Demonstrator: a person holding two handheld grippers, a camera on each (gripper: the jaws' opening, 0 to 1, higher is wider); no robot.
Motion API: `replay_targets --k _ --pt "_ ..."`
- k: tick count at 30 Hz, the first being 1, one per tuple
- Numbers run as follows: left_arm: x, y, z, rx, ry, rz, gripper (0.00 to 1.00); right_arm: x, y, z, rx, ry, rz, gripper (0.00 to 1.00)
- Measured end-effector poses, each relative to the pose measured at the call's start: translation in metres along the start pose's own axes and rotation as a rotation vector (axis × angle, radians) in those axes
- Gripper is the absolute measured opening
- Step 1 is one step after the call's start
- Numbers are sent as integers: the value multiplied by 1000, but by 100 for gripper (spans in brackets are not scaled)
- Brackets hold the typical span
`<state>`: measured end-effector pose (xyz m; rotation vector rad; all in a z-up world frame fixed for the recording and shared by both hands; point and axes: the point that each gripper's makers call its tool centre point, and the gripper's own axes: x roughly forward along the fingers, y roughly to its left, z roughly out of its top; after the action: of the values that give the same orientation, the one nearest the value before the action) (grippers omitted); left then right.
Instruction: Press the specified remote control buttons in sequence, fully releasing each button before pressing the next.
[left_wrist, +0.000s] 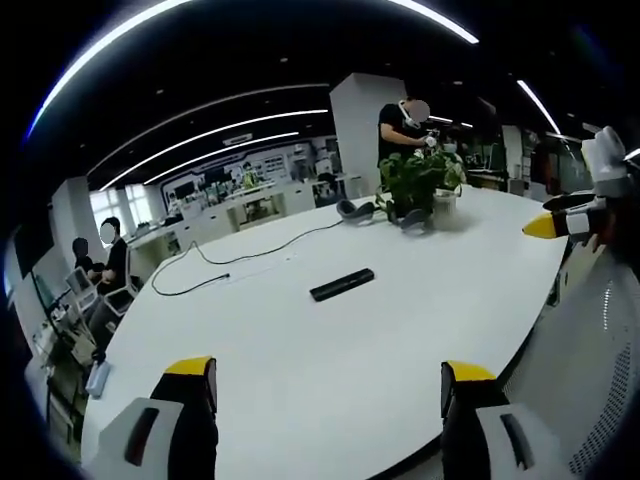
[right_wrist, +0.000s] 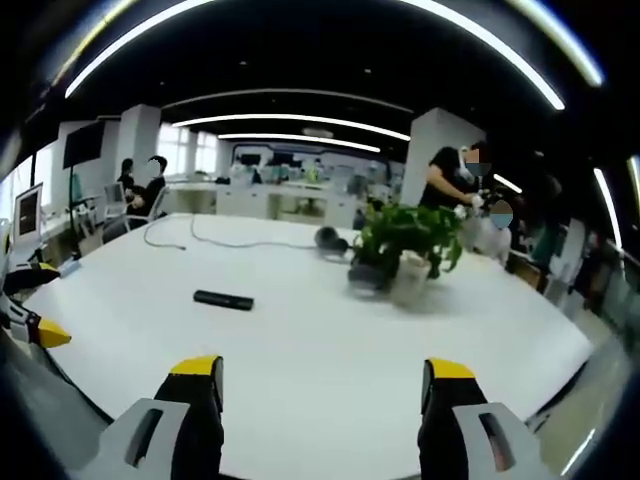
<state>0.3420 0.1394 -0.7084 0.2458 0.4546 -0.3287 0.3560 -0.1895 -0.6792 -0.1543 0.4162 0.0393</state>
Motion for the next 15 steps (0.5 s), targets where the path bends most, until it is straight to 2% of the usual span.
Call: replay_targets --k 15 --pt "0 -1 -1 4 3 -5 97 0 2 -1 -9 4 4 79"
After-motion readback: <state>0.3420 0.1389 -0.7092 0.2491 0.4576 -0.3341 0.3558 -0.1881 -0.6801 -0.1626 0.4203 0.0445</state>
